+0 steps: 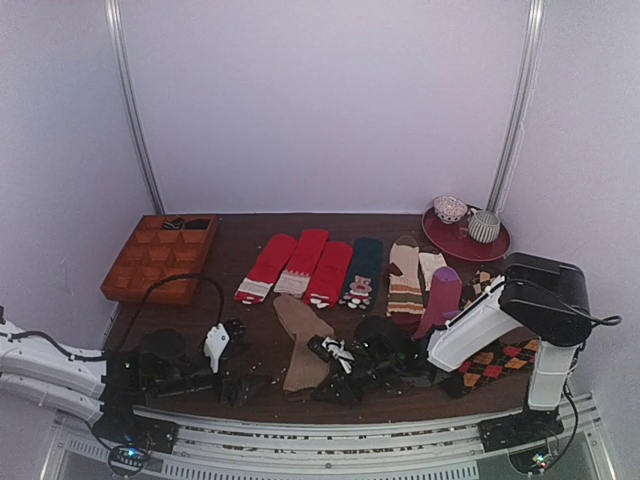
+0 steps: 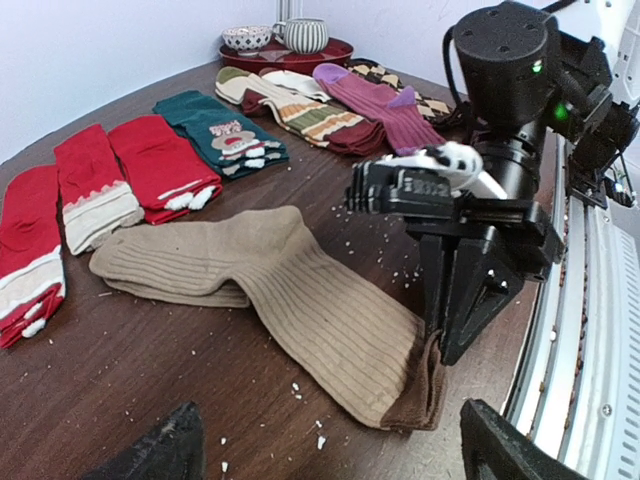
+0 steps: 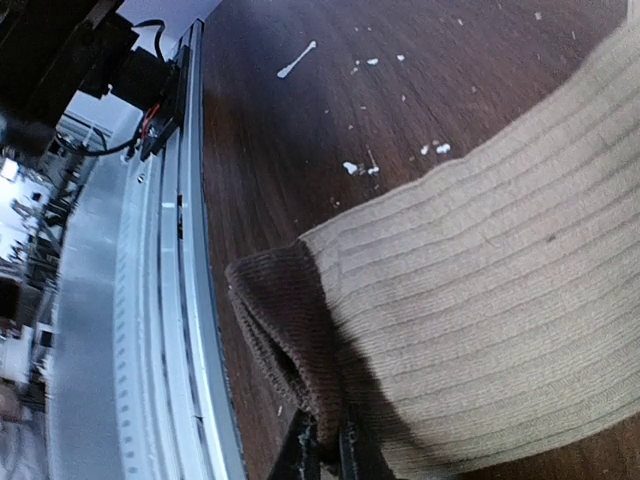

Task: Roll the socks
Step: Roll a pair of socks at the center of the board.

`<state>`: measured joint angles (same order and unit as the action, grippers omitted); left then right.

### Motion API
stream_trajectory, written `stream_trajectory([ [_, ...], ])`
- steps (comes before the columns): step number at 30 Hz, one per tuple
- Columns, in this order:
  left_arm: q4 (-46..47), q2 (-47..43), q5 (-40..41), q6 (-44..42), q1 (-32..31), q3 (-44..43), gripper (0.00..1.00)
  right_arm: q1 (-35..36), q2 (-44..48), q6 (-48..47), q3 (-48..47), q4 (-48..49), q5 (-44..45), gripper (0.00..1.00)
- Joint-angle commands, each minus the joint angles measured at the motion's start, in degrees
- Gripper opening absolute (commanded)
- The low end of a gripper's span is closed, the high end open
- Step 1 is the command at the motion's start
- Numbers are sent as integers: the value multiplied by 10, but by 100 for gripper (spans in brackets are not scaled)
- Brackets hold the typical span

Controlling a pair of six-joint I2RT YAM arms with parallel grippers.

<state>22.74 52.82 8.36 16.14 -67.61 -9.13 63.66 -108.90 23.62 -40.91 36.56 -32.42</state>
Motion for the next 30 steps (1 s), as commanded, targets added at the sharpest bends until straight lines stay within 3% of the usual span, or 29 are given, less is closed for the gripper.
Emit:
stream_trajectory([
  [1,44,8,-41,-30,-2,-17,87,-18,-49,169,8,-48,-124,3],
  [5,77,28,-92,-49,-2,-17,87,-28,-51,249,17,-14,-133,4],
  [13,158,127,-161,-72,-2,-37,85,-44,-46,266,-10,-100,-139,3],
  [18,183,177,-194,-85,-2,-47,70,-51,-56,252,-21,-132,-142,3],
  [24,227,228,-202,-91,-9,-33,70,-58,-55,227,-32,-165,-134,3],
  [30,284,305,-216,-81,-11,-44,56,-62,-55,221,-30,-170,-128,2],
])
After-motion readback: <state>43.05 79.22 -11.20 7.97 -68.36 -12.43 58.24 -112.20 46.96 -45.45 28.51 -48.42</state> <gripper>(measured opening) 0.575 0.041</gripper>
